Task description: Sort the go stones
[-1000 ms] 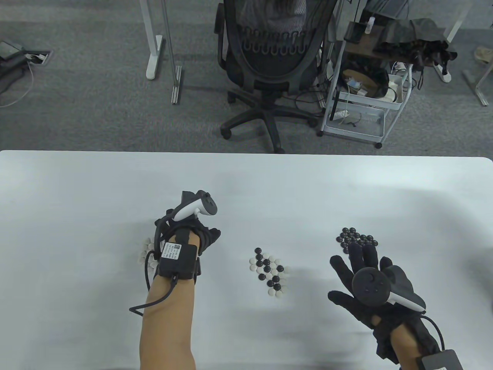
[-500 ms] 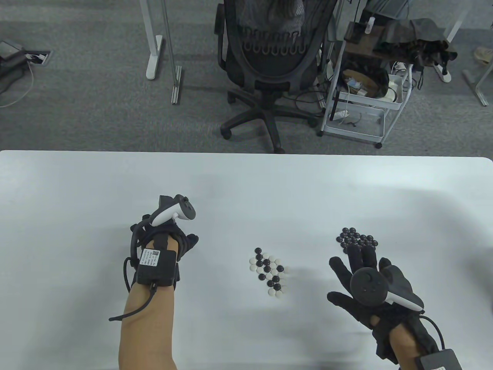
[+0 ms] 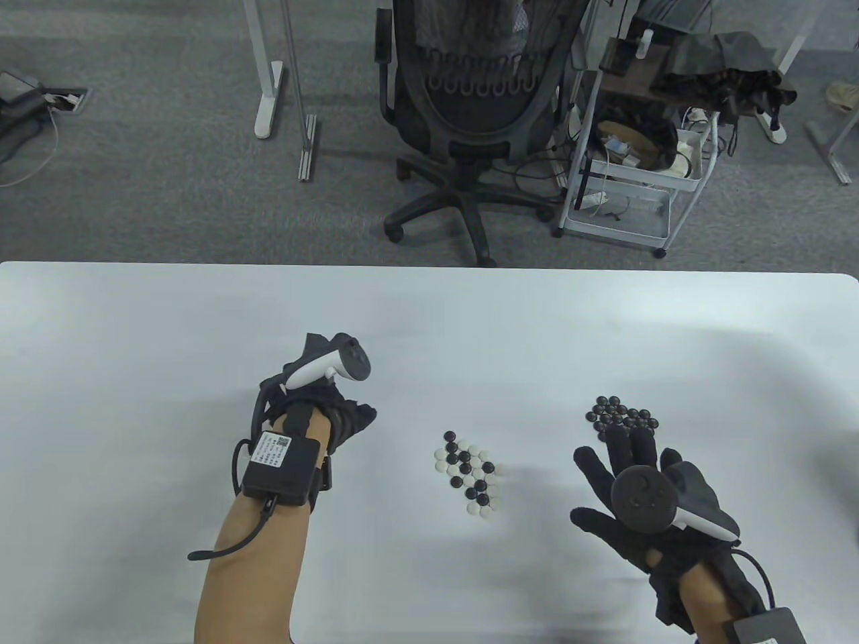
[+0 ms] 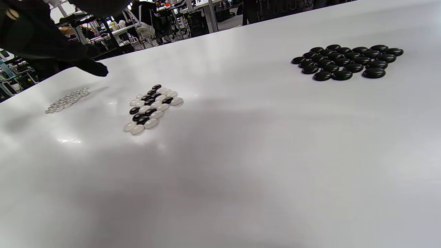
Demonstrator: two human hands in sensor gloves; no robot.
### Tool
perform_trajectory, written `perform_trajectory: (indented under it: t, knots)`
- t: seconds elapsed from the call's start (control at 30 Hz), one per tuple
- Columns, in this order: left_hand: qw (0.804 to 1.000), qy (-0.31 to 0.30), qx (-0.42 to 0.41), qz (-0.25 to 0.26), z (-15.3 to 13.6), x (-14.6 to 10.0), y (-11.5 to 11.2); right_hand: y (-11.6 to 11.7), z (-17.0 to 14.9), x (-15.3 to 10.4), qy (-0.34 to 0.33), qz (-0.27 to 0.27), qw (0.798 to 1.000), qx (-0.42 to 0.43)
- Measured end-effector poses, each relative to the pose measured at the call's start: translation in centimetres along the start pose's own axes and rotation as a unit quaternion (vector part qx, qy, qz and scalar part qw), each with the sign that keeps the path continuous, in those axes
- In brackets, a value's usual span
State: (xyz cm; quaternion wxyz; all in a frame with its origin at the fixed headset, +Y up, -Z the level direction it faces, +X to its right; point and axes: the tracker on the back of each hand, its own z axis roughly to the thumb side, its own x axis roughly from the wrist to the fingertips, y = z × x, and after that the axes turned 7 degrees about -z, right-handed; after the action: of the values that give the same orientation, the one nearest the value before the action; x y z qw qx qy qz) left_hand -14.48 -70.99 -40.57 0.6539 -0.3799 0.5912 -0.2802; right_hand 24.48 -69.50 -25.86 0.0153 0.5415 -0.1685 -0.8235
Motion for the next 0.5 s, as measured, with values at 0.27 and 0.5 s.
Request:
perform_trajectory:
  t: [0.27,0.5]
  knots:
    - [0.982,-0.123,0.142,-0.032,10.5,0.5,-3.0,0.0,0.0,0.0,0.0,-0.001,1.0,0.001]
    - [0.959,-0.167,0.221,-0.055,16.8,2.0,-5.9,0.0,-0.1,-0.1,0.0,0.0,1.0,0.002]
